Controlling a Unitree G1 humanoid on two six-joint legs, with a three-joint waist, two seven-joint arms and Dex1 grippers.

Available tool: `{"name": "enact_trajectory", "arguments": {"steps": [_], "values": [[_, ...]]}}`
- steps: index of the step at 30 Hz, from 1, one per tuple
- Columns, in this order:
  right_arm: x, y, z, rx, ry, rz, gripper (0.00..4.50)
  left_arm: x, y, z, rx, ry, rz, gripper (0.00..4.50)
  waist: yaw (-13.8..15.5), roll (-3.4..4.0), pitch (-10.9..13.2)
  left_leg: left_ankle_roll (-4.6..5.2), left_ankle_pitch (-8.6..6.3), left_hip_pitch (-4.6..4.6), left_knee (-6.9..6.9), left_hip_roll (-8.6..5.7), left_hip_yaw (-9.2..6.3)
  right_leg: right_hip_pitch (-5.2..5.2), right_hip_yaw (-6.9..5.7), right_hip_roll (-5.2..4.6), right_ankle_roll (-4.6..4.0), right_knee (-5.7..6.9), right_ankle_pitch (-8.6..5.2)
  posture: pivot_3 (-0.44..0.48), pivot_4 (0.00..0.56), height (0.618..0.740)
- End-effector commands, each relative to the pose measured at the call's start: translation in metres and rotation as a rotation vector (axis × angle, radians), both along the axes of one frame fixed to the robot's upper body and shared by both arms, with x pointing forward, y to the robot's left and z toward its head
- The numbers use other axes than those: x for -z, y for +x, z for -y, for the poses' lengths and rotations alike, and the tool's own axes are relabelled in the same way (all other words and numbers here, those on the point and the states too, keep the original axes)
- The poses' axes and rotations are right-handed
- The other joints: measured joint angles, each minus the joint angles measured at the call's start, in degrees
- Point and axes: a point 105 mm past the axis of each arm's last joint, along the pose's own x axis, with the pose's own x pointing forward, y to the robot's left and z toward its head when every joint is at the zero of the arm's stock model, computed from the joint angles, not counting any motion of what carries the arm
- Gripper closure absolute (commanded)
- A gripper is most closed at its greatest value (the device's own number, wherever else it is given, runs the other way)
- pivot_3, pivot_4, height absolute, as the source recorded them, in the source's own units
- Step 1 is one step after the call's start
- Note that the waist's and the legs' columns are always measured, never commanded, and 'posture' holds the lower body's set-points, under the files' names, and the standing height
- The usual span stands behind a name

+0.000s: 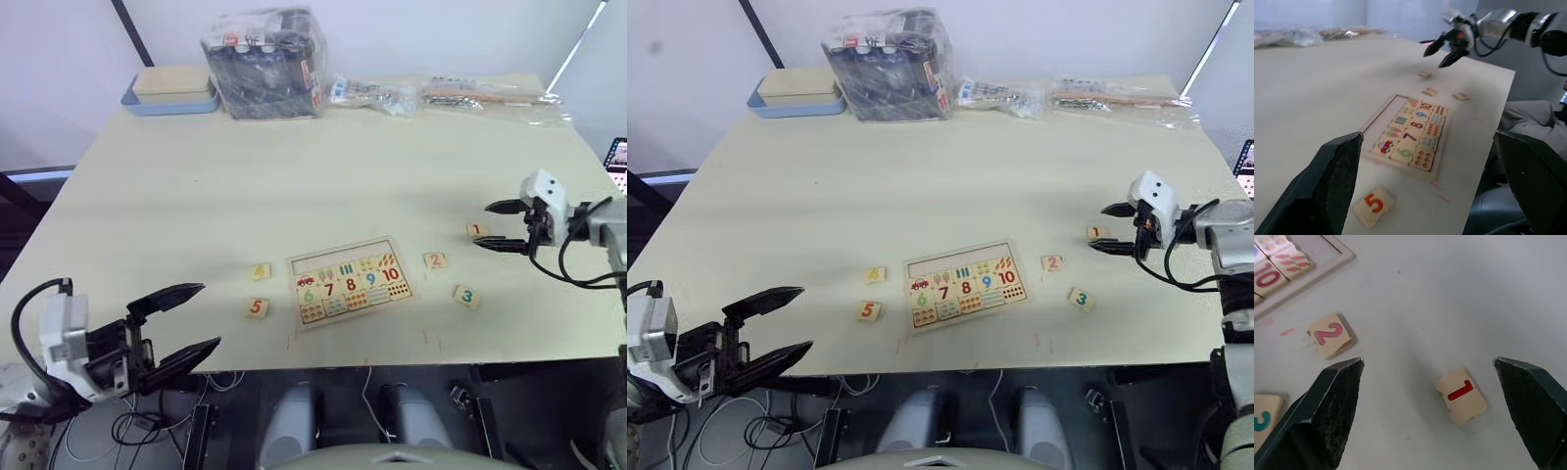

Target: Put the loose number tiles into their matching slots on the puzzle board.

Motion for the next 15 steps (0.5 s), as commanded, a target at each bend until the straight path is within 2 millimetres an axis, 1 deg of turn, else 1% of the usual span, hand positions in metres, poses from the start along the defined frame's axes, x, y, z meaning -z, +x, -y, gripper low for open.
{"name": "enact_trajectory", "arguments": {"steps": [1, 5, 15], "values": [[0.004, 0.009, 0.011, 0.035, -0.084, -0.014, 0.06, 0.000, -0.006, -0.004, 0.000, -0.048, 0.020, 0.00, -0.4, 0.01, 0.0, 0.00, 0.00, 0.00, 0.00, -0.01, 0.02, 0.00, 0.02, 0.00, 0.00, 0.00, 0.00, 0.000, 0.150, 0.740], [0.011, 0.015, 0.012, 0.047, -0.140, -0.034, 0.06, 0.009, -0.011, -0.009, -0.023, -0.081, 0.008, 0.00, -1.1, 0.00, 0.0, 0.00, 0.00, -0.01, 0.00, -0.02, 0.02, 0.01, 0.03, -0.01, 0.00, -0.01, 0.00, 0.000, 0.150, 0.740], [0.016, 0.028, 0.006, 0.090, -0.159, -0.018, 0.06, 0.022, -0.021, -0.018, -0.068, -0.113, -0.016, 0.00, -1.6, 0.01, 0.0, 0.00, 0.00, 0.04, -0.01, 0.02, 0.02, 0.00, 0.05, -0.01, 0.00, 0.03, 0.00, 0.000, 0.150, 0.740]]}}
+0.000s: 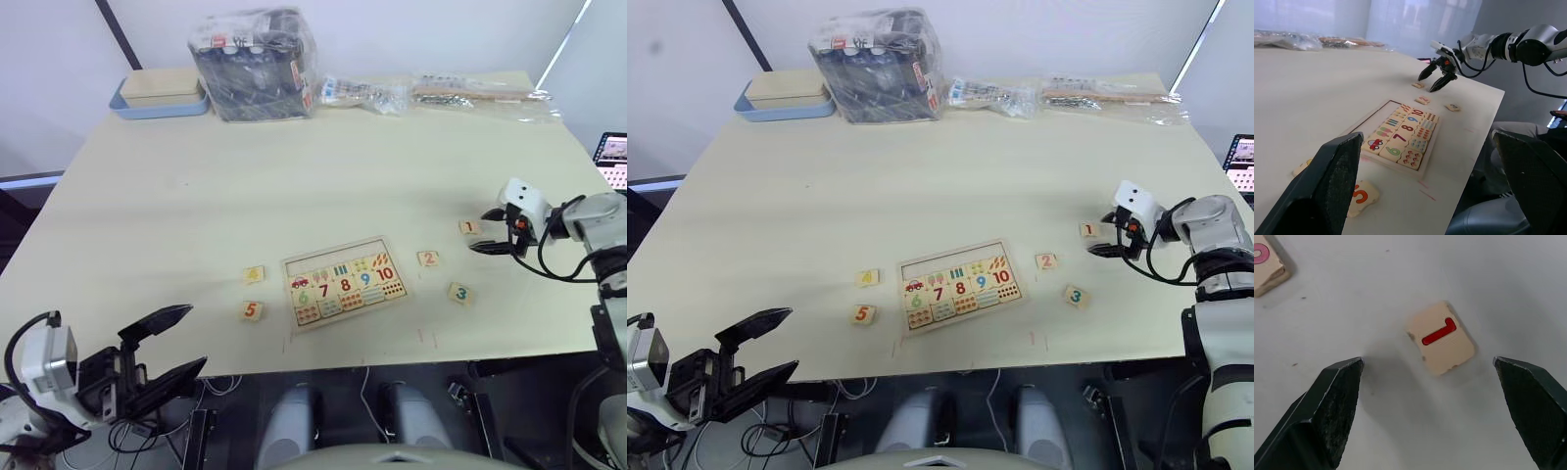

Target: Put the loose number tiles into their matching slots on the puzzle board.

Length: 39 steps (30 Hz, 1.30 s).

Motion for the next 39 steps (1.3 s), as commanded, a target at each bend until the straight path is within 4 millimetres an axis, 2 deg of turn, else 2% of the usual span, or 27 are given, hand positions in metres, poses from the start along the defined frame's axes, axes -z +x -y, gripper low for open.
{"name": "enact_trajectory", "arguments": {"steps": [1, 4, 7, 15, 25, 39], "values": [[-0.010, 0.006, -0.001, 0.003, -0.002, 0.043, 0.06, -0.001, -0.004, -0.004, -0.012, 0.003, 0.019, 0.00, 0.0, 0.00, 0.0, 0.00, 0.00, 0.00, 0.00, 0.00, 0.00, 0.00, 0.00, 0.00, 0.00, 0.00, 0.00, 0.000, 0.150, 0.740], [-0.007, 0.004, -0.002, -0.003, 0.013, 0.016, 0.06, 0.001, -0.005, -0.005, -0.015, 0.003, 0.018, 0.00, 0.0, -0.01, 0.0, 0.00, 0.00, 0.00, 0.00, 0.00, -0.01, 0.01, 0.00, -0.01, 0.00, 0.00, 0.00, 0.000, 0.150, 0.740], [-0.006, 0.003, -0.003, -0.012, 0.007, 0.014, 1.14, 0.002, -0.005, -0.005, -0.015, 0.002, 0.019, 0.00, -0.1, 0.00, 0.0, 0.00, 0.00, 0.00, 0.00, 0.00, -0.01, 0.00, 0.00, -0.02, 0.00, 0.00, 0.00, 0.000, 0.150, 0.740], [-0.004, 0.006, -0.007, -0.010, 0.003, 0.036, 1.14, 0.002, -0.007, -0.008, -0.019, 0.005, 0.020, 0.00, -0.4, -0.01, 0.0, 0.00, 0.00, 0.01, 0.00, 0.01, -0.02, 0.01, 0.00, -0.04, -0.01, 0.00, 0.01, 0.000, 0.150, 0.740], [0.001, -0.004, -0.013, -0.082, 0.052, -0.023, 1.14, 0.005, -0.007, -0.009, -0.015, 0.010, 0.015, 0.00, -1.0, 0.00, 0.0, 0.00, 0.00, 0.01, -0.03, 0.02, -0.04, 0.01, -0.01, -0.07, -0.02, 0.00, 0.00, 0.000, 0.150, 0.740], [-0.002, 0.002, -0.018, -0.060, 0.087, 0.016, 1.14, 0.006, -0.005, -0.008, -0.015, 0.004, 0.017, 0.00, -1.2, 0.00, 0.0, -0.01, -0.01, 0.01, -0.04, 0.03, -0.06, 0.00, -0.03, -0.39, -0.03, 0.00, 0.01, 0.000, 0.150, 0.740]]}}
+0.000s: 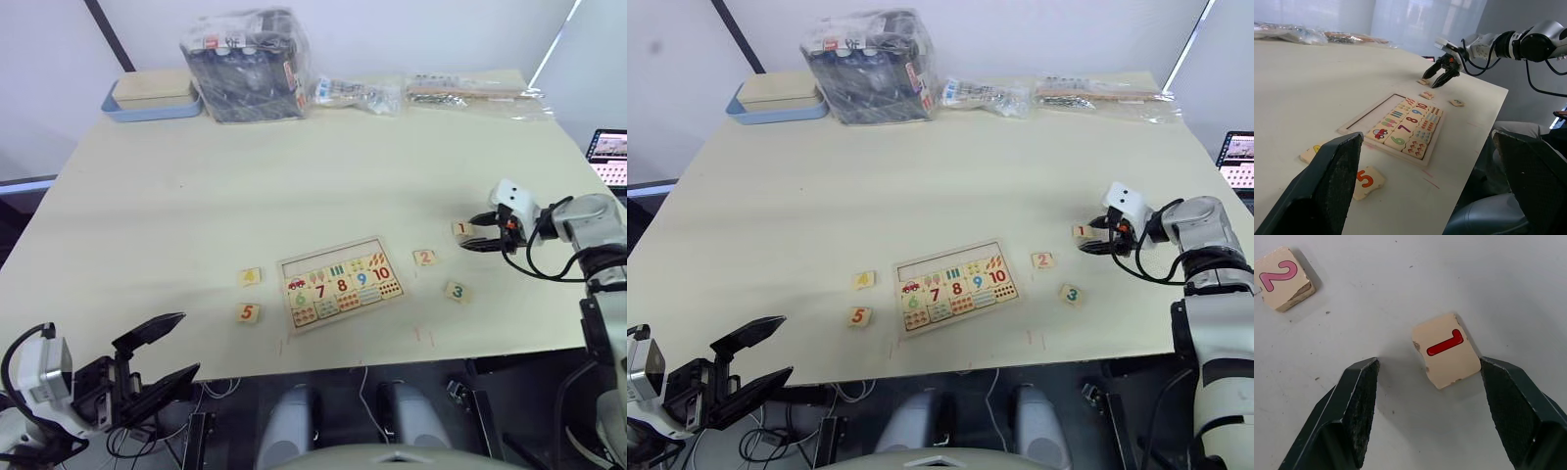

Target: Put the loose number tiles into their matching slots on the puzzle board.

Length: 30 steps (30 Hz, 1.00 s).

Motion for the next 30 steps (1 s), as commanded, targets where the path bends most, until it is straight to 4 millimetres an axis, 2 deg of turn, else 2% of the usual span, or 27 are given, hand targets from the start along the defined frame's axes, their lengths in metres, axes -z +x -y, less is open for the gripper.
{"name": "enact_trajectory", "arguments": {"steps": [1, 11, 24, 27, 30], "values": [[-0.007, 0.004, -0.003, -0.002, 0.024, 0.046, 1.14, -0.003, -0.001, 0.001, 0.006, 0.009, 0.023, 0.00, 0.0, 0.00, 0.0, 0.00, 0.00, 0.00, 0.00, 0.00, 0.00, 0.00, 0.00, -0.01, 0.00, 0.00, 0.00, 0.000, 0.150, 0.740], [-0.002, 0.002, -0.005, -0.023, 0.007, 0.033, 1.14, -0.003, -0.001, 0.001, 0.006, 0.010, 0.026, 0.00, 0.0, 0.00, 0.0, 0.00, 0.00, 0.00, -0.01, -0.03, 0.00, 0.00, -0.02, -0.06, 0.00, 0.00, 0.00, 0.000, 0.150, 0.740], [-0.002, 0.001, 0.002, -0.011, -0.018, 0.053, 1.14, -0.002, -0.003, 0.000, -0.002, 0.013, 0.024, 0.00, 0.0, 0.00, 0.0, 0.00, 0.00, 0.00, -0.01, -0.03, -0.01, 0.00, -0.02, -0.07, 0.00, 0.00, 0.00, 0.000, 0.150, 0.740], [0.001, -0.001, 0.004, -0.014, -0.033, 0.048, 1.96, -0.002, -0.003, 0.001, 0.003, 0.011, 0.021, 0.00, 0.0, 0.00, 0.0, 0.00, 0.00, 0.00, -0.01, -0.03, -0.01, 0.00, -0.03, -0.08, 0.00, 0.00, 0.00, 0.000, 0.150, 0.740], [0.002, -0.002, 0.005, -0.015, -0.041, 0.047, 1.96, -0.002, -0.003, 0.001, 0.005, 0.012, 0.021, 0.00, 0.0, 0.00, 0.0, 0.00, 0.00, 0.00, 0.00, -0.06, -0.02, 0.01, -0.04, -0.10, 0.00, 0.00, 0.00, 0.000, 0.150, 0.740]]}}
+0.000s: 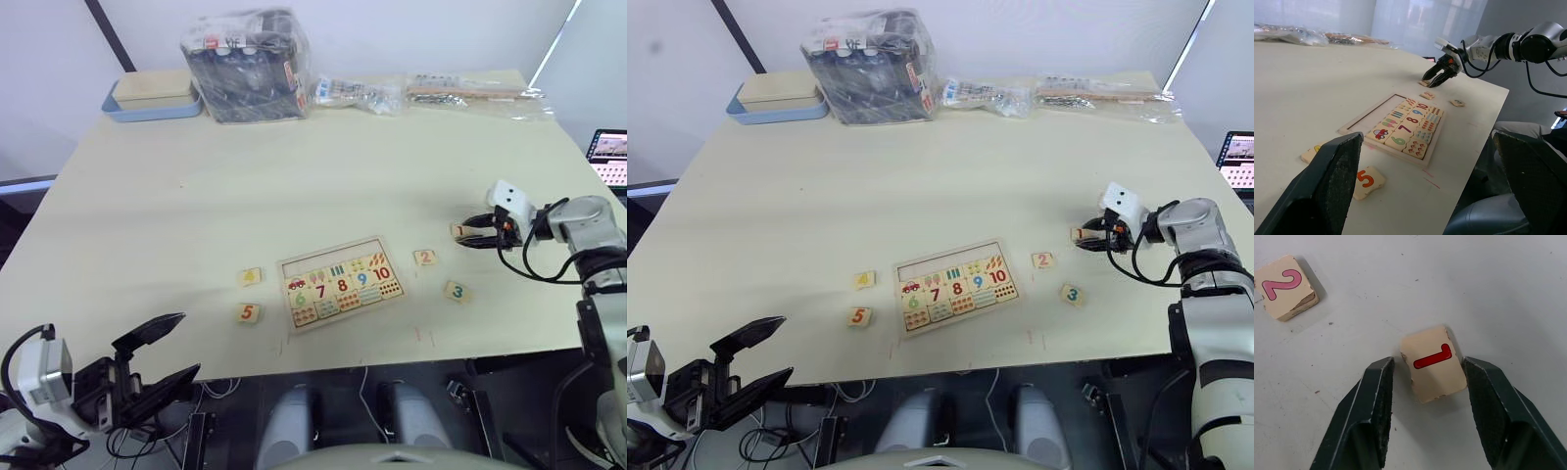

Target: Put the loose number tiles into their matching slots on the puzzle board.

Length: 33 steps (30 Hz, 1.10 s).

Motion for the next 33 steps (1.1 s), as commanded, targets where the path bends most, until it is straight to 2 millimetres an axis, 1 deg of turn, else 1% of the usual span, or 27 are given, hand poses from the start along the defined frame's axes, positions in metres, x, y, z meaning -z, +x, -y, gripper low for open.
{"name": "enact_trajectory", "arguments": {"steps": [1, 12, 15, 17, 20, 22, 25, 27, 29, 31, 33], "values": [[0.001, -0.003, 0.010, 0.015, -0.035, 0.005, 1.96, -0.002, -0.002, 0.000, 0.008, 0.011, 0.015, 0.00, 0.0, 0.00, 0.0, 0.00, 0.00, 0.00, 0.00, 0.00, 0.00, 0.00, 0.00, 0.00, 0.00, 0.00, 0.00, 0.000, 0.150, 0.740], [0.002, -0.005, 0.017, 0.036, -0.029, 0.006, 1.96, -0.002, -0.001, 0.002, 0.004, 0.005, 0.026, 0.00, 0.2, 0.00, 0.0, 0.00, 0.00, 0.00, 0.00, -0.04, -0.03, 0.01, -0.03, -0.05, 0.00, 0.00, 0.00, 0.000, 0.150, 0.740], [0.003, -0.006, 0.018, 0.045, -0.019, -0.009, 2.82, -0.003, 0.000, 0.003, 0.003, 0.004, 0.029, 0.00, 0.2, 0.00, 0.0, 0.01, 0.00, 0.00, 0.00, -0.05, -0.03, 0.02, -0.03, -0.05, 0.00, -0.01, 0.00, 0.000, 0.150, 0.740], [0.003, -0.007, 0.018, 0.045, -0.018, -0.008, 3.62, -0.002, 0.000, 0.004, 0.002, 0.004, 0.030, 0.00, 0.2, -0.01, 0.0, 0.01, 0.00, 0.00, 0.01, -0.05, -0.03, 0.02, -0.03, -0.05, 0.00, -0.01, 0.00, 0.000, 0.150, 0.740], [0.000, -0.006, 0.017, 0.037, -0.013, 0.010, 3.64, -0.003, 0.000, 0.004, 0.001, 0.004, 0.033, 0.00, 0.1, -0.01, 0.0, 0.01, 0.00, 0.00, 0.01, -0.05, -0.04, 0.03, -0.04, -0.05, 0.00, -0.01, 0.00, 0.000, 0.150, 0.740], [-0.008, -0.004, 0.013, 0.011, -0.010, 0.036, 3.64, -0.003, 0.001, 0.005, -0.002, 0.003, 0.035, 0.00, 0.1, 0.00, 0.0, 0.01, 0.00, 0.00, 0.01, -0.05, -0.04, 0.04, -0.03, -0.05, 0.00, -0.01, 0.00, 0.000, 0.150, 0.740], [-0.026, 0.000, 0.000, -0.059, 0.003, 0.082, 3.64, -0.004, 0.001, 0.004, -0.013, 0.002, 0.042, 0.00, 0.1, 0.04, 0.0, 0.01, 0.00, -0.01, 0.00, -0.05, -0.03, 0.02, -0.03, -0.05, 0.00, -0.01, 0.00, 0.000, 0.150, 0.740], [-0.043, 0.002, -0.016, -0.137, -0.005, 0.127, 3.64, -0.005, 0.000, 0.004, -0.027, 0.001, 0.048, 0.00, 0.1, 0.11, 0.1, 0.01, 0.00, -0.01, -0.01, -0.05, -0.03, 0.01, -0.03, -0.04, 0.00, -0.01, 0.00, 0.000, 0.150, 0.740], [-0.056, -0.002, -0.031, -0.199, 0.004, 0.110, 3.64, -0.006, 0.000, 0.003, -0.038, 0.001, 0.052, 0.00, 0.0, 0.14, 0.1, 0.01, 0.00, -0.02, -0.01, -0.04, -0.03, -0.01, -0.02, -0.04, 0.00, -0.01, 0.00, 0.000, 0.150, 0.740], [-0.069, -0.009, -0.050, -0.279, -0.067, 0.107, 3.64, -0.007, -0.001, 0.003, -0.051, 0.002, 0.057, 0.00, 0.0, 0.16, 0.1, 0.01, -0.01, -0.02, -0.04, -0.01, -0.04, -0.03, -0.03, -0.03, 0.00, 0.00, 0.00, 0.000, 0.150, 0.740], [-0.085, -0.013, -0.071, -0.300, -0.141, 0.134, 3.64, -0.009, -0.002, 0.001, -0.063, 0.004, 0.062, 0.00, 0.0, 0.18, 0.1, 0.01, -0.01, -0.03, -0.06, 0.01, -0.06, -0.06, -0.05, -0.03, 0.00, 0.00, 0.00, 0.000, 0.150, 0.740]]}}
